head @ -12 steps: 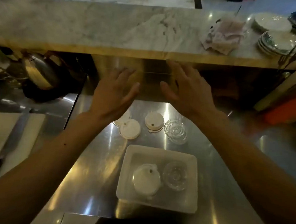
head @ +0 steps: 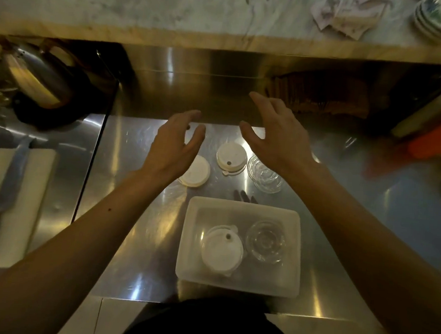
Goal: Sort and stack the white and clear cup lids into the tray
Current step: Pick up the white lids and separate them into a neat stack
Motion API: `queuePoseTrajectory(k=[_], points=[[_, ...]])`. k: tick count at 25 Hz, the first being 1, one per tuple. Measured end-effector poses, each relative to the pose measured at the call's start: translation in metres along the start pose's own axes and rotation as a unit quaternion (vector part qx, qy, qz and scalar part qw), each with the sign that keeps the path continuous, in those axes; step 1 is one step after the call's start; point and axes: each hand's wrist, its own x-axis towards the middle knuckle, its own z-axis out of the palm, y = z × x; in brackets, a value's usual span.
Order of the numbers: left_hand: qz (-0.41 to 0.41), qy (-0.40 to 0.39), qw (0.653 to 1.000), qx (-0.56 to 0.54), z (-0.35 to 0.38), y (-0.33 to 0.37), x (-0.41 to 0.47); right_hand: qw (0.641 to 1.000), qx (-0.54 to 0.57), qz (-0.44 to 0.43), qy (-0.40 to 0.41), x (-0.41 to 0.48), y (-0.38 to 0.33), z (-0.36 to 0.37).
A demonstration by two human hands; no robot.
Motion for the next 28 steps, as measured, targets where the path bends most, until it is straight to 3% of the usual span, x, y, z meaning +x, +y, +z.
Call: queuePoseTrajectory(k=[11, 16, 18, 28], points=[[-0.092, -0.102, 0.990, -0.027, 0.041, -0.029, 0.019, 0.986, 0.069, 0.129, -0.079, -0.003, 0.015, 0.046], [-0.091, -0.123, 0.987, -0.038, 0.046, -0.023, 0.016, 0.970, 0.138, 0.177, -0.095, -0.011, 0.018, 0.057], [-0.190, -0.193, 0.962, -0.039, 0.100, -0.059, 0.044, 0.934, 0.169, 0.280, -0.146, 0.008, 0.047, 0.119], [-0.161, -0.217, 0.961, -0.058, 0.103, -0.054, 0.052, 0.925, 0.218, 0.278, -0.138, 0.007, 0.040, 0.128]])
